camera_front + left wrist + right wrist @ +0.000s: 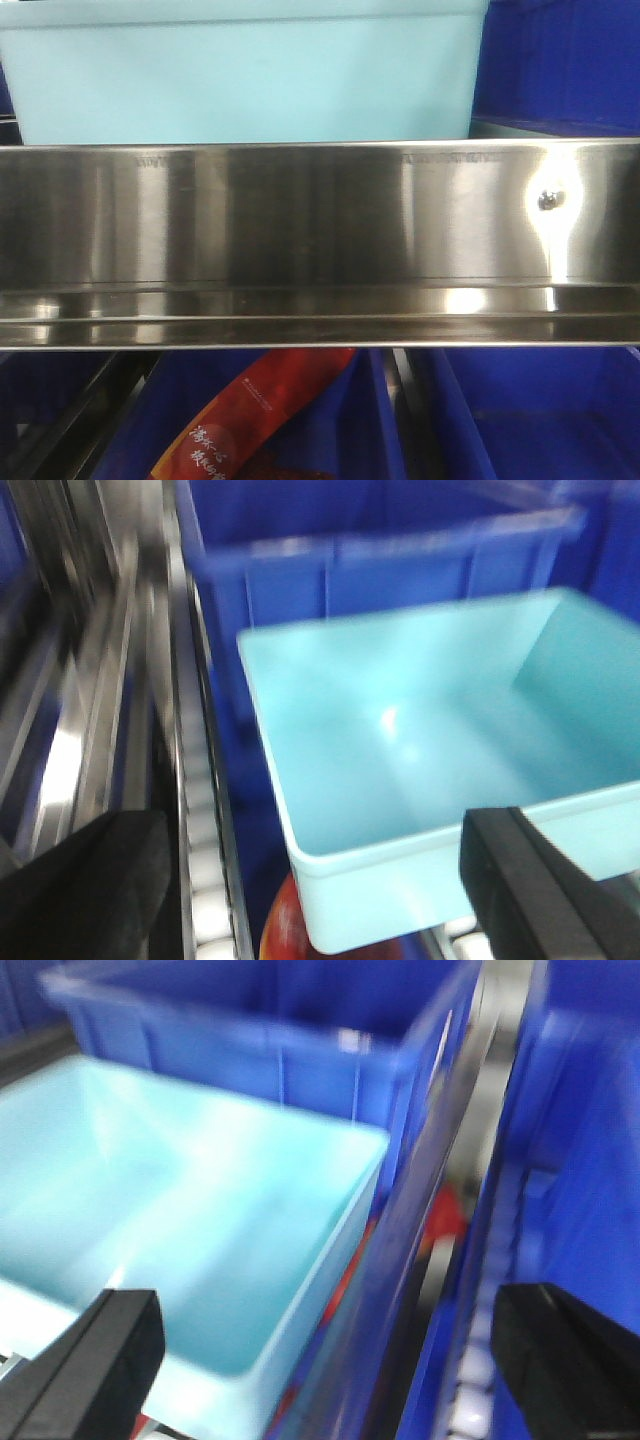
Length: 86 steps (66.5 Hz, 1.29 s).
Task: Fetch blue bin and place on conveyor start
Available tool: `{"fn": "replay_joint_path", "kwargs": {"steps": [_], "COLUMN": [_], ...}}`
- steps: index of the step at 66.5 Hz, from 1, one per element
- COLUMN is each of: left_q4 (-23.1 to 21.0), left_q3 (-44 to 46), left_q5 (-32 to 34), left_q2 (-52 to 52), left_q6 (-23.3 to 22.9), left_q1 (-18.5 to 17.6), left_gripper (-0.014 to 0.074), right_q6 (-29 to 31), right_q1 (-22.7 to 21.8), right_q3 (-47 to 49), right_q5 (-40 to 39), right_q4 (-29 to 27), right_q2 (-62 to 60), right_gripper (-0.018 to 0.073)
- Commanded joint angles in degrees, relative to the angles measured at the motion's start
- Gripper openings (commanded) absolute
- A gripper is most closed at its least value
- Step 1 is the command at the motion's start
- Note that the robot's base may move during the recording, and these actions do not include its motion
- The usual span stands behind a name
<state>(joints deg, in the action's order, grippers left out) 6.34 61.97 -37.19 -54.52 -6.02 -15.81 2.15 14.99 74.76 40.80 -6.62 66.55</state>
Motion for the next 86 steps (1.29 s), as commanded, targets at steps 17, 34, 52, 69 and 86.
{"fn": "replay_joint_path", "kwargs": {"steps": [17,34,52,69,86], "left_q4": [-4.0,-6.3,-6.3,-6.3,-6.3], "left_q3": [25.8,31.0,31.0,31.0,31.0], "left_q5": [-19.9,-21.7,-21.7,-20.4,-20.6], "left_q2": [-24.2,-38.0,-44.6,-44.6,-44.5], "left_q6": [-0.6,0.0,0.0,0.0,0.0], "left_q1": [5.0,6.5,6.5,6.5,6.5], "left_gripper": [0.0495,0.0495,0.0491,0.007,-0.0111], "right_q6": [-7.3,-7.5,-7.5,-7.5,-7.6], "right_q1": [0.0,0.0,0.0,0.0,0.0], "right_q3": [25.9,30.4,30.4,30.4,30.4], "right_q5": [21.5,21.6,21.2,21.0,21.1], "right_q4": [3.5,3.3,3.0,3.0,3.0], "right_q2": [23.4,34.2,39.5,40.0,39.9], "right_gripper": [0.0556,0.0549,0.0536,0.0074,-0.0151]}}
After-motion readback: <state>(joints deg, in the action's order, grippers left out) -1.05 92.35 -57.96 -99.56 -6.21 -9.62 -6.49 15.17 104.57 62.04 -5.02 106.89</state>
